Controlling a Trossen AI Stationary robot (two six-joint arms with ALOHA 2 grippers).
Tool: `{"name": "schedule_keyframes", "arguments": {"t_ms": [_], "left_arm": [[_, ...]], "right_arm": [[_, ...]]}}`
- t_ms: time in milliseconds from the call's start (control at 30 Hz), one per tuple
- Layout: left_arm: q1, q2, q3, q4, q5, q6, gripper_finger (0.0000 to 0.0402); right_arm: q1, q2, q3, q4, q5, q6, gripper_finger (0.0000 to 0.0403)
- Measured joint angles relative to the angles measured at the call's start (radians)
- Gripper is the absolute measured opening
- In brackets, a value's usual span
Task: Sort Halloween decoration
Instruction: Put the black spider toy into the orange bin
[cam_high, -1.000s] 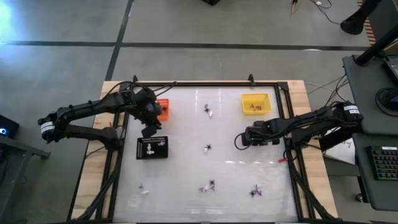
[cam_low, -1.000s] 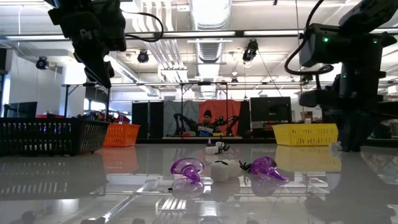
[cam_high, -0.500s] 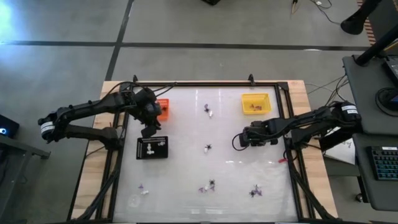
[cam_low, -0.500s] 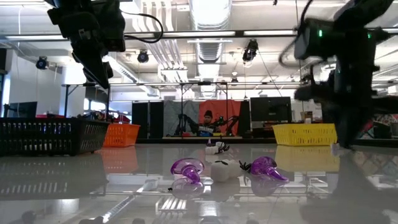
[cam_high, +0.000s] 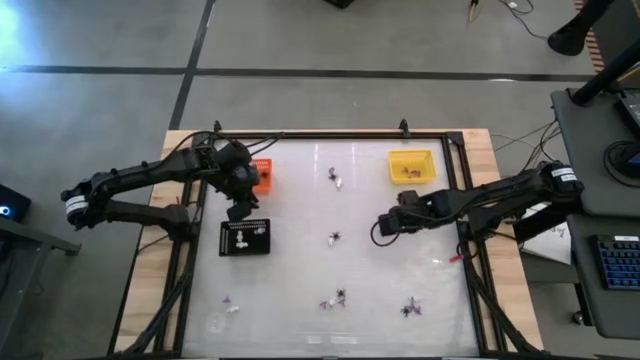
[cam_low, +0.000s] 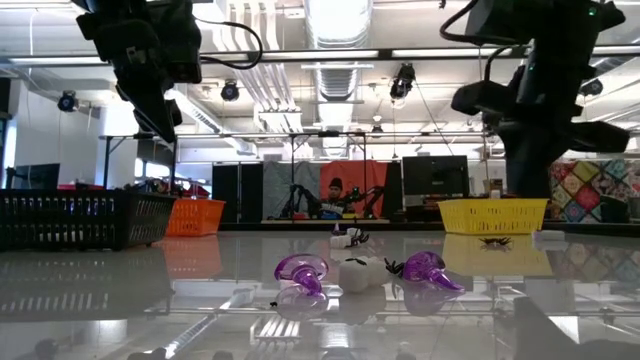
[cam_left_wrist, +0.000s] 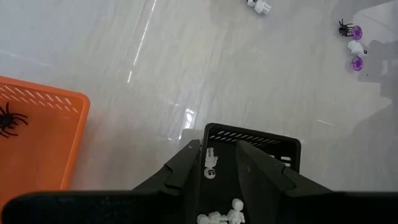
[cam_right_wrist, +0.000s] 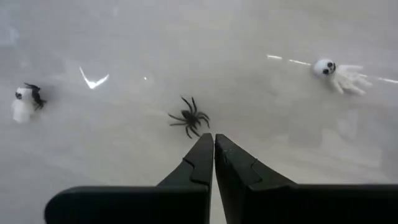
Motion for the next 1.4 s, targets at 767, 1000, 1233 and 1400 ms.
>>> {"name": "schedule_keyframes", "arguments": {"t_ms": [767, 1000, 1233, 1400], "left_arm": [[0.0, 0.0, 0.0, -0.001, 0.0, -0.057, 0.0086], [0.0, 0.0, 0.0, -0.001, 0.0, -0.058, 0.0086], [0.0, 0.0, 0.0, -0.001, 0.0, -0.068, 0.0086], [0.0, 0.0, 0.0, -0.001, 0.0, -0.08, 0.0086]], "right_arm": [[-0.054, 0.243, 0.093, 0.067, -0.082, -0.621, 0.0161], [-0.055, 0.257, 0.088, 0.066, -0.09, -0.654, 0.0166], [-0.067, 0.321, 0.087, 0.071, -0.091, -0.654, 0.0167], [-0.082, 0.366, 0.091, 0.079, -0.111, -0.665, 0.0167]]}}
